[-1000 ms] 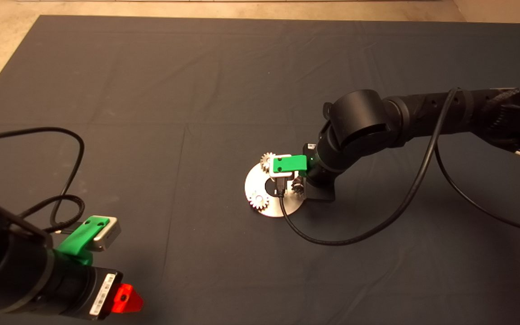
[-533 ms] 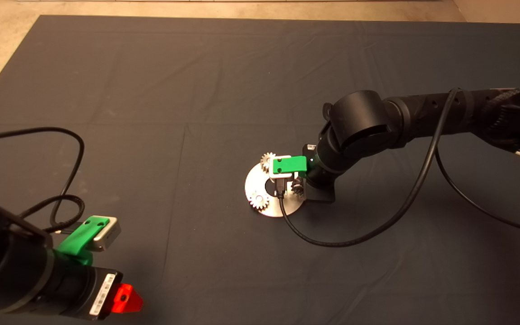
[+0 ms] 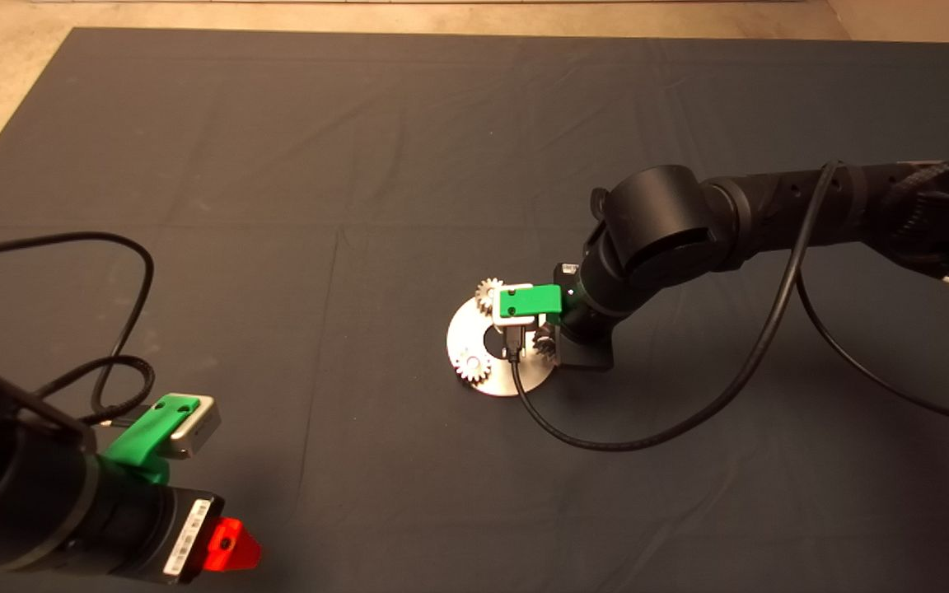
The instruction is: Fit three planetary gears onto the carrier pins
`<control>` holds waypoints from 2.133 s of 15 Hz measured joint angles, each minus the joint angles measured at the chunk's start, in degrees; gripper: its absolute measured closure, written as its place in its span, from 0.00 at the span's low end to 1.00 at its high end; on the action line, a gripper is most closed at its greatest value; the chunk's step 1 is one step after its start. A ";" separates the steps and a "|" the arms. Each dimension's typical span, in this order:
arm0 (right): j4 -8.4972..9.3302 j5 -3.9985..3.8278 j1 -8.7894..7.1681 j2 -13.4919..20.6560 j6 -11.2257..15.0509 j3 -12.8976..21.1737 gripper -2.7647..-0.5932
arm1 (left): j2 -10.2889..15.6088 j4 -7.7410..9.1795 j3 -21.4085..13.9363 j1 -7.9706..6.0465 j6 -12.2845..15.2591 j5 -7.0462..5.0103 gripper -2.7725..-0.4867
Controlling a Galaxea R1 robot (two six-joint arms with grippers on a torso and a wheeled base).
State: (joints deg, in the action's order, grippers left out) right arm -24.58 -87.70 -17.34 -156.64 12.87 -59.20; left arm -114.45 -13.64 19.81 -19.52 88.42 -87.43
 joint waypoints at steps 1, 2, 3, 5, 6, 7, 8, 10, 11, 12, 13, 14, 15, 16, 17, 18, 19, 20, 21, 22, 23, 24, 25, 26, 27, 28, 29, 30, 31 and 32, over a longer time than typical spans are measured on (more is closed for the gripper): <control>0.00 -0.01 0.02 0.00 0.00 0.00 0.80 | 0.00 0.00 0.00 0.00 -0.01 0.00 0.01; 0.00 -0.01 0.01 0.00 0.00 0.00 0.80 | 0.00 0.00 0.00 -0.02 0.00 0.00 0.01; -0.01 0.00 0.02 0.00 0.00 0.00 0.80 | 0.00 0.00 0.00 -0.02 0.00 0.00 0.01; 0.00 -0.01 0.02 0.00 0.00 0.00 0.80 | 0.00 0.00 0.00 -0.02 0.00 0.00 0.01; 0.00 0.00 0.01 0.00 0.00 0.00 0.80 | 0.00 0.00 0.00 -0.02 0.00 0.00 0.01; 0.00 -0.01 0.02 0.00 0.00 0.00 0.81 | 0.00 0.00 0.00 -0.02 0.00 0.00 0.01; -0.01 -0.01 0.01 0.00 0.00 0.00 0.80 | 0.00 0.00 0.00 -0.02 0.00 0.00 0.01; 0.00 -0.01 0.02 0.00 0.00 0.00 0.80 | 0.00 0.00 0.00 0.00 -0.02 0.00 0.01; 0.00 0.00 0.01 0.00 0.00 0.00 0.80 | 0.00 0.00 0.00 -0.02 -0.02 0.00 0.01; 0.00 -0.01 0.02 0.00 0.00 0.00 0.80 | 0.00 0.00 0.00 -0.02 -0.02 0.00 0.01; -0.01 -0.01 0.02 0.00 0.00 0.00 0.80 | 0.00 0.00 0.00 -0.02 -0.02 0.00 0.01; 0.00 -0.01 0.02 0.00 0.00 0.00 0.80 | 0.00 0.00 0.00 -0.01 -0.02 0.00 0.01; 0.00 -0.01 0.02 0.00 0.00 0.00 0.80 | 0.00 0.02 0.00 -0.02 -0.02 0.00 0.01; -0.01 -0.01 0.02 0.00 0.00 0.00 0.80 | 0.00 0.06 0.00 -0.02 -0.02 0.00 0.01; 0.00 -0.01 0.02 0.00 0.00 0.00 0.80 | 0.00 0.14 0.00 -0.02 -0.02 0.00 0.01; 0.00 -0.01 0.04 0.00 0.00 0.00 0.80 | 0.00 0.17 0.00 -0.02 -0.02 0.00 0.01; 0.00 0.00 0.06 0.00 0.00 0.00 0.80 | 0.00 0.17 0.00 -0.01 -0.02 0.00 0.01; -0.01 -0.01 0.17 0.00 0.00 0.00 0.80 | 0.00 0.17 0.00 -0.02 -0.02 0.00 0.01; -0.01 -0.09 0.36 0.00 0.02 0.07 0.80 | 0.00 0.20 0.00 0.00 -0.02 0.00 0.01; -0.01 -0.09 0.35 0.00 0.00 0.07 0.80 | 0.02 0.20 0.00 0.00 -0.02 0.00 0.01; -0.01 -0.09 0.37 0.00 0.00 0.10 0.80 | 0.02 0.22 0.00 -0.02 -0.02 0.00 0.01; -0.01 -0.11 0.37 0.00 0.00 0.10 0.81 | 0.00 0.22 0.00 -0.02 -0.02 0.00 0.01; -0.01 -0.09 0.37 0.00 0.00 0.10 0.80 | 0.00 0.22 0.00 -0.02 -0.02 0.00 0.01; -0.01 -0.09 0.37 0.00 0.01 0.10 0.80 | 0.02 0.22 0.00 0.00 -0.02 0.00 0.01; -0.01 -0.11 0.39 0.00 0.00 0.10 0.80 | 0.01 0.24 0.00 -0.02 -0.02 0.00 0.01; -0.01 -0.11 0.39 0.00 0.00 0.10 0.80 | 0.00 0.24 0.00 -0.02 -0.02 0.00 0.01; -0.04 -0.11 0.41 0.02 0.02 0.10 0.80 | 0.02 0.24 0.00 -0.02 -0.02 0.00 0.01; -0.04 -0.10 0.44 0.05 0.00 0.10 0.80 | 0.01 0.24 0.00 -0.02 -0.02 0.00 0.01; -0.06 0.00 0.48 0.16 0.00 0.11 0.80 | 0.02 0.24 0.00 -0.01 -0.02 0.00 0.01; -0.06 0.05 0.48 0.21 0.00 0.13 0.80 | 0.00 0.26 0.00 0.00 -0.02 0.00 0.01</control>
State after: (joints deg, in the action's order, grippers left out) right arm -24.64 -87.65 -16.86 -156.43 12.88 -59.06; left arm -114.44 -13.39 19.81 -19.52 88.39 -87.43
